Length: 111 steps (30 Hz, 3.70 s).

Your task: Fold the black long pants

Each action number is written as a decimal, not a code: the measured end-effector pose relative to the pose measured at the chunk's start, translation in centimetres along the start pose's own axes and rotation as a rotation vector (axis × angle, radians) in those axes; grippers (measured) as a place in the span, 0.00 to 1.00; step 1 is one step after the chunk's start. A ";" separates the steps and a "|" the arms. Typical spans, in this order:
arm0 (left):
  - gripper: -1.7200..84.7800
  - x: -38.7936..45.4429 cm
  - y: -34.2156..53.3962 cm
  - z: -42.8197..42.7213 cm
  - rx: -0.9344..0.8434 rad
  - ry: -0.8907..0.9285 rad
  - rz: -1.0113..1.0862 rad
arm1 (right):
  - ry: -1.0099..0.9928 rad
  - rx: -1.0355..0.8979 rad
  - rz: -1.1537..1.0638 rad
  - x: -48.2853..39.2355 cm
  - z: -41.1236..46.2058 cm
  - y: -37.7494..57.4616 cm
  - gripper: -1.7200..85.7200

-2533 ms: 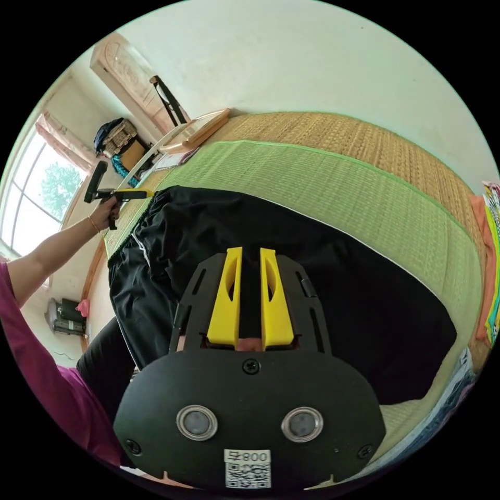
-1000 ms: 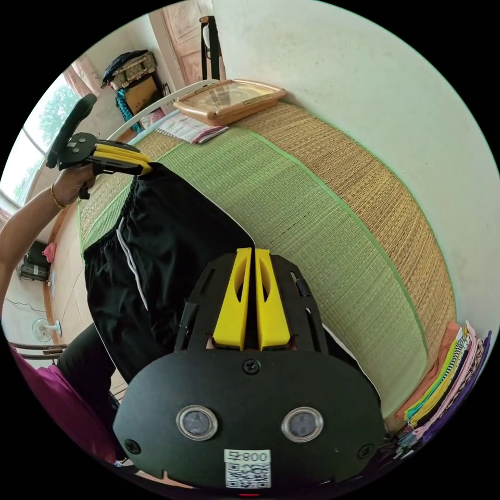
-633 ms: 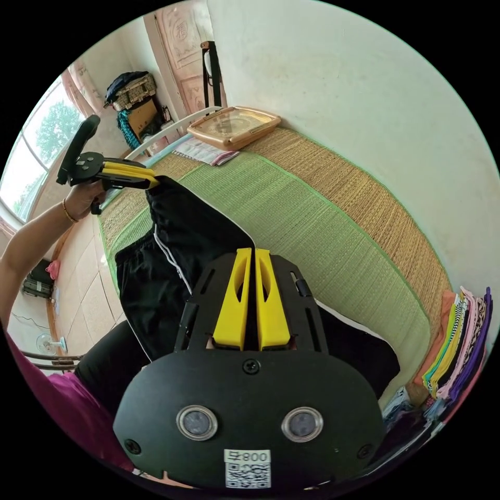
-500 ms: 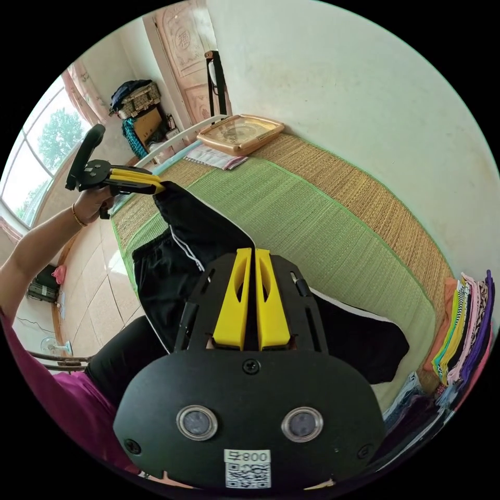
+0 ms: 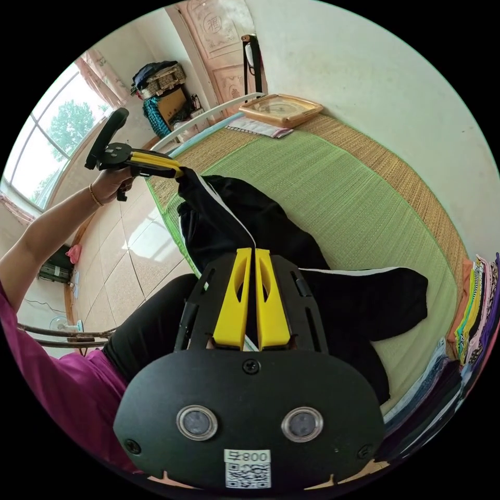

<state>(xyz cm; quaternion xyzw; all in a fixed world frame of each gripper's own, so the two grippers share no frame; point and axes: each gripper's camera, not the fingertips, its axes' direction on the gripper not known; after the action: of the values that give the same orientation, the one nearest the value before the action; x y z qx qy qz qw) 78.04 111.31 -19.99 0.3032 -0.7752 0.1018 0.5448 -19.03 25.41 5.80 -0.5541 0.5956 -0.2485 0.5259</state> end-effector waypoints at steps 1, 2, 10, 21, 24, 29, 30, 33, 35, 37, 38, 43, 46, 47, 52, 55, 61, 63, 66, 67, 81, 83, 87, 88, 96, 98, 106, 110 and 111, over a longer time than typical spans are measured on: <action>0.04 0.2 1.2 0.2 -0.014 -0.006 -0.001 | -0.005 -0.013 -0.003 -1.0 0.3 0.4 0.03; 0.04 0.3 1.7 0.3 -0.021 -0.009 0.000 | -0.005 -0.029 -0.007 -1.9 0.6 0.7 0.03; 0.04 0.9 7.4 0.8 -0.055 -0.019 -0.010 | -0.015 -0.124 -0.029 -7.0 3.0 2.1 0.03; 0.04 2.5 13.4 2.7 -0.100 -0.037 0.035 | -0.027 -0.194 -0.034 -11.9 6.3 2.2 0.03; 0.04 2.7 15.1 3.9 -0.110 -0.017 0.014 | -0.028 -0.225 -0.039 -12.9 7.9 2.2 0.03; 0.03 3.5 17.4 5.4 -0.119 0.003 0.006 | -0.030 -0.264 -0.049 -14.4 10.5 2.1 0.03; 0.03 3.7 17.9 5.7 -0.122 0.008 0.007 | -0.032 -0.269 -0.048 -14.5 10.8 2.1 0.03; 0.03 4.1 19.1 6.5 -0.124 0.021 0.001 | -0.042 -0.287 -0.045 -15.0 12.4 2.2 0.03; 0.03 4.4 19.9 7.0 -0.123 0.030 -0.009 | -0.047 -0.298 -0.040 -15.3 13.5 2.2 0.03; 0.04 4.8 20.8 7.5 -0.118 0.040 -0.018 | -0.053 -0.307 -0.033 -15.5 14.4 2.3 0.03; 0.04 4.9 21.0 7.6 -0.116 0.043 -0.020 | -0.057 -0.312 -0.029 -15.6 15.0 2.3 0.03; 0.06 5.9 23.2 7.1 -0.075 0.086 -0.023 | -0.066 -0.323 -0.019 -15.8 17.0 2.5 0.03; 0.07 6.5 24.7 6.5 -0.034 0.104 -0.041 | -0.073 -0.316 -0.013 -15.9 18.1 2.8 0.03; 0.07 6.7 25.0 6.4 -0.024 0.106 -0.045 | -0.080 -0.312 -0.004 -15.8 18.5 3.0 0.03; 0.06 9.4 27.2 6.2 0.084 0.184 -0.086 | -0.108 -0.298 0.026 -15.3 20.3 3.8 0.04; 0.05 11.9 27.2 7.2 0.141 0.282 -0.092 | -0.124 -0.290 0.046 -14.9 21.5 4.4 0.04; 0.03 15.6 25.8 12.9 -0.032 0.213 -0.167 | -0.160 -0.268 0.085 -13.6 23.5 6.0 0.05; 0.02 16.2 25.9 13.9 -0.032 0.228 -0.176 | -0.181 -0.251 0.105 -13.1 23.8 6.7 0.05; 0.02 17.3 25.8 14.4 -0.029 0.241 -0.197 | -0.246 -0.193 0.133 -12.0 23.6 8.3 0.05; 0.02 17.9 25.7 14.5 -0.029 0.235 -0.194 | -0.271 -0.166 0.135 -11.5 23.4 9.0 0.05; 0.03 26.5 22.6 13.3 0.084 0.250 -0.188 | -0.148 -0.106 0.405 -0.3 27.2 15.8 0.02; 0.03 28.3 21.7 13.1 0.117 0.299 -0.180 | -0.138 -0.178 0.436 1.3 30.0 16.7 0.02; 0.04 33.4 18.4 14.2 0.121 0.441 -0.116 | -0.214 -0.130 0.488 3.2 32.0 18.3 0.02; 0.05 35.0 17.2 14.8 0.107 0.479 -0.088 | -0.230 -0.120 0.492 3.7 32.5 18.8 0.02; 0.10 43.9 7.9 19.1 -0.004 0.572 0.025 | -0.283 0.022 0.520 7.9 31.8 21.1 0.03; 0.10 45.4 6.1 20.0 -0.025 0.570 0.035 | -0.284 0.065 0.550 10.3 31.4 20.8 0.05; 0.09 50.9 0.3 21.9 -0.100 0.571 0.068 | -0.192 0.033 0.578 17.6 34.1 15.7 0.09; 0.08 52.7 -1.3 21.9 -0.098 0.594 0.075 | -0.162 -0.028 0.612 20.8 37.0 13.0 0.10; 0.08 53.4 -1.8 21.9 -0.095 0.607 0.077 | -0.153 -0.040 0.616 21.2 37.4 12.7 0.10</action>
<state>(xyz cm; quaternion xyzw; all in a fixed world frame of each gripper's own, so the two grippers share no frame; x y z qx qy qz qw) 50.07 80.03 19.62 0.2035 -0.5920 0.1719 0.7606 13.21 19.99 -24.91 -0.3749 0.6988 -0.0232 0.6087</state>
